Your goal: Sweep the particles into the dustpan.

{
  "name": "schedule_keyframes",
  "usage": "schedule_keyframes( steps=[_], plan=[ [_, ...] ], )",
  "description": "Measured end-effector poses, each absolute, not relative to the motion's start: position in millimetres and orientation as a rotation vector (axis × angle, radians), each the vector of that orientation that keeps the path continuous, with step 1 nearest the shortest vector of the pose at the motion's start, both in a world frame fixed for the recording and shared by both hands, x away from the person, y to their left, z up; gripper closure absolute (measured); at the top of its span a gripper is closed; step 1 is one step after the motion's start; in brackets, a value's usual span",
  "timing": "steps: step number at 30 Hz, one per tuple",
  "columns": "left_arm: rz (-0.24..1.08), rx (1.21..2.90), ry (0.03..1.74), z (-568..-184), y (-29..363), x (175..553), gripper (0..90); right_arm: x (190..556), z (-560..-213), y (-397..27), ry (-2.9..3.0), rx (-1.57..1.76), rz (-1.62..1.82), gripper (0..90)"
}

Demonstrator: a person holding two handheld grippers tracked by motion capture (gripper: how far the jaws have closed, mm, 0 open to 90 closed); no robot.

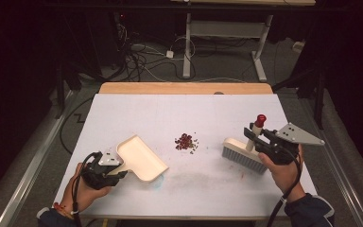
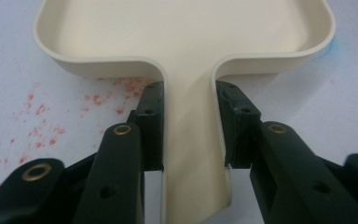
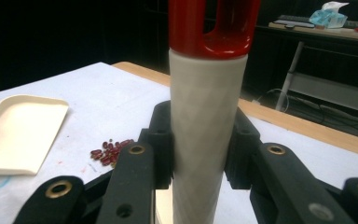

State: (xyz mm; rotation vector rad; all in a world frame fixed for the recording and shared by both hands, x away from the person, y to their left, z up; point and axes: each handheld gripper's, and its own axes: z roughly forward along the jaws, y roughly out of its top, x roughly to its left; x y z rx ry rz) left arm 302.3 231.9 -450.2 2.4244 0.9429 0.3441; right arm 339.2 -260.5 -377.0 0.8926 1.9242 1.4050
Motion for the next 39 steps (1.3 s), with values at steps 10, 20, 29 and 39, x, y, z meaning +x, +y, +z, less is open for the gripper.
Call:
schedule_keyframes(
  steps=[10,20,29,39],
  plan=[
    [0.318,2.451,0.890,-452,220,303,64.2,390,-369,-232,1.915,0.934,1.375,69.4],
    [0.312,2.455,0.887,-458,213,303,64.2,440,-362,-184,1.877,0.966,1.303,69.4],
    [0.313,2.439,0.897,-461,203,303,64.2,455,-378,-144,1.852,0.958,1.265,69.4],
    [0.316,2.442,0.889,-462,200,303,64.1,439,-391,-120,1.855,0.922,1.324,69.4]
  ],
)
